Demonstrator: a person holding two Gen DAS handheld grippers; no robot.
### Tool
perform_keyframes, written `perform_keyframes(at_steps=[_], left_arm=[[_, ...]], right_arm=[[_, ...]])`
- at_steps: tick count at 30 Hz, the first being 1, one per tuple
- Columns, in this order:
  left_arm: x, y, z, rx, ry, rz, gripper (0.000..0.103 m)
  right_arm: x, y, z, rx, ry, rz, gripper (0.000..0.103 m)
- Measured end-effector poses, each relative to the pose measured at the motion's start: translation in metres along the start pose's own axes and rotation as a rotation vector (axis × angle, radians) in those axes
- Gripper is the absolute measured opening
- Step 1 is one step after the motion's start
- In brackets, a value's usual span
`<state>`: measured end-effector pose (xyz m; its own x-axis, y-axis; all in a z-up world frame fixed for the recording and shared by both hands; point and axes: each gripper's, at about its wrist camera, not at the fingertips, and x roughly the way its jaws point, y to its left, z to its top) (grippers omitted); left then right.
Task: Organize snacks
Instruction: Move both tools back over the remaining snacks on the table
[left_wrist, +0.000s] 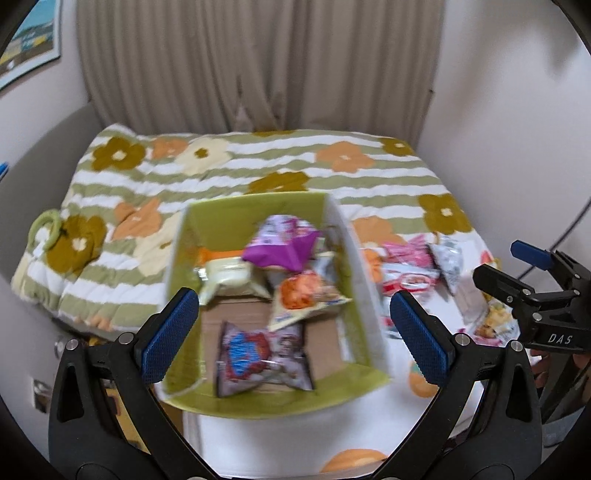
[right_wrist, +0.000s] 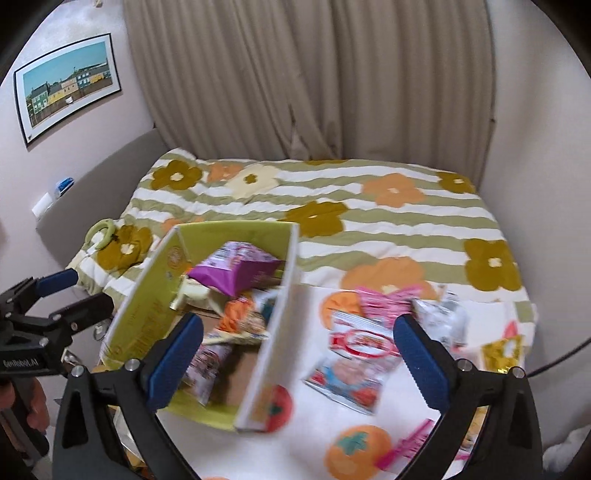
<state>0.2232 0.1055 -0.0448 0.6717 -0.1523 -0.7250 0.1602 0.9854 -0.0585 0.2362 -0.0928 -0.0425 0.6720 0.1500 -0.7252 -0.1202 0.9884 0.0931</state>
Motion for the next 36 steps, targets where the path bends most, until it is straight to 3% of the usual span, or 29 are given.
perform_keyframes(at_steps=[10,16,23,28,36], left_arm=[[0.013,-0.130,-0.036,0.048,0.066,-0.113,0.102],[0.033,-0.205,-0.067,0.111,0.132,-0.185,0.102],[0.082,-0.266,-0.099,0.191,0.220,-0.237,0.102],[0.128,-0.290,-0.124,0.242,0.289,-0.265,0.102],[0.182,-0.308,-0.153,0.301,0.370,-0.292,0.101]], right_arm=[[-0.078,-0.110,-0.067,0.015,0.004,-0.118,0.103],[-0.093,-0.165,-0.116,0.045,0.066,-0.157,0.102],[-0.074,-0.199,-0.175,0.054,0.154,-0.165,0.102],[-0.048,-0.197,-0.214,-0.005,0.198,-0.163,0.102],[-0.005,-0.192,-0.244,-0.048,0.289,-0.141,0.102]])
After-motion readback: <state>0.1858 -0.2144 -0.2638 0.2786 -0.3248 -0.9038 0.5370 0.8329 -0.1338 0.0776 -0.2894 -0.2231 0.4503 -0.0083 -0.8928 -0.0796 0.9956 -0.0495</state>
